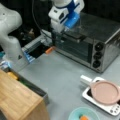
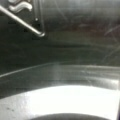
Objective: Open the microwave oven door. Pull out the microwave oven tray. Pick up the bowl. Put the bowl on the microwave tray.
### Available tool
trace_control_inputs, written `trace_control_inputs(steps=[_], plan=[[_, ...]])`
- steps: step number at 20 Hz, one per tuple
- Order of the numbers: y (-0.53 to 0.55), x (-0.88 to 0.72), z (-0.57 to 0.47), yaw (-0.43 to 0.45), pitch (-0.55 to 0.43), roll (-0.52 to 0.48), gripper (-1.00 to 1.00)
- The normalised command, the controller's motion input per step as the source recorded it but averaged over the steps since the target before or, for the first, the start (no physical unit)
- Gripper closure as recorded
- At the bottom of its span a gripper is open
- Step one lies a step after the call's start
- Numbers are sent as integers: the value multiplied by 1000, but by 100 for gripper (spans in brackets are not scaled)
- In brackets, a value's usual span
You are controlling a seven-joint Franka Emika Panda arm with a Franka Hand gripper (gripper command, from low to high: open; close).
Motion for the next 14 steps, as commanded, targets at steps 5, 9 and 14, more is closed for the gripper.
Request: trace_control_inputs(steps=[5,9,14], plan=[[60,-4,-182,-138,-55,101,-100],[63,-47,-178,-131,-82,115,-100],[54,-100,-150,-107,-96,151,-100]])
